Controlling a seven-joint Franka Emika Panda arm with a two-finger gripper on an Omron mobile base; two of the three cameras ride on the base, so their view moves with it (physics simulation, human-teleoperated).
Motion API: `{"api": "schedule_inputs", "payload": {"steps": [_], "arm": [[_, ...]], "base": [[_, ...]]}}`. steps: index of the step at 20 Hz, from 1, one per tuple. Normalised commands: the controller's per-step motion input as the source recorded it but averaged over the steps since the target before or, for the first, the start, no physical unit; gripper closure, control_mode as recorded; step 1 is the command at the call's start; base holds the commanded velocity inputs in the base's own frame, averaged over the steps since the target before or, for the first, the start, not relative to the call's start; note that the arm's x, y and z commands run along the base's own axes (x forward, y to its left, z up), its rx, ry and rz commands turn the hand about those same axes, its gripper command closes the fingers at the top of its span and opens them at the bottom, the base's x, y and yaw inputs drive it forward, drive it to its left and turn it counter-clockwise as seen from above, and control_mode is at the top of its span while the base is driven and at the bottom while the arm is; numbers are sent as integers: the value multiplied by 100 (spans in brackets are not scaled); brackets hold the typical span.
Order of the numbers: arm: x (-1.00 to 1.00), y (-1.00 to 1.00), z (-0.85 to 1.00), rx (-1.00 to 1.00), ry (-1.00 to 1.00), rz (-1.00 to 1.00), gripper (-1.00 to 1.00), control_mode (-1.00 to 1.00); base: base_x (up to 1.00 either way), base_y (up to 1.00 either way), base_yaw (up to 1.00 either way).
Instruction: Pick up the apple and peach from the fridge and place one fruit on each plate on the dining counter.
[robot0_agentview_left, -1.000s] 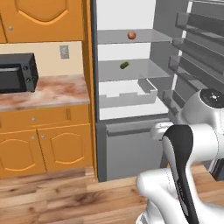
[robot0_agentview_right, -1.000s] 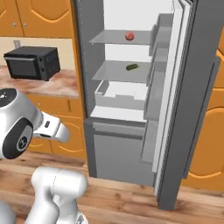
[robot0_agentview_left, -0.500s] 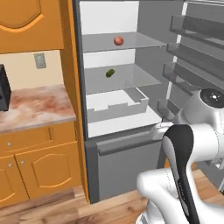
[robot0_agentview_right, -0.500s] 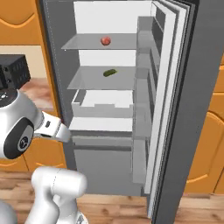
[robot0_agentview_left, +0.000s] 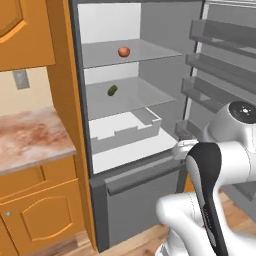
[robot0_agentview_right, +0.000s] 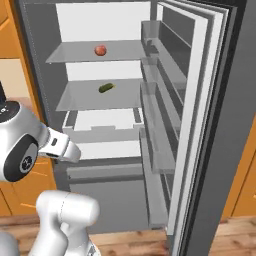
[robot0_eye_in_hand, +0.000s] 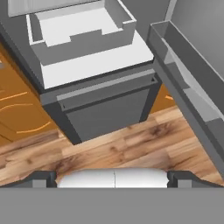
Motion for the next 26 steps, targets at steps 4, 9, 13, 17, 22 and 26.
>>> {"api": "schedule_inputs", "payload": {"steps": [4,9,13,17,22,26], "arm": [[0,0,0,0,0,0,-100,100],[0,0,0,0,0,0,-100,100],[0,0,0,0,0,0,-100,100],[0,0,0,0,0,0,-100,100],[0,0,0,0,0,0,-100,100],[0,0,0,0,0,0,-100,100]], "base": [[60,20,-11],[56,8,0],[35,-10,13],[41,-24,18],[40,-30,19],[44,-28,18]]}}
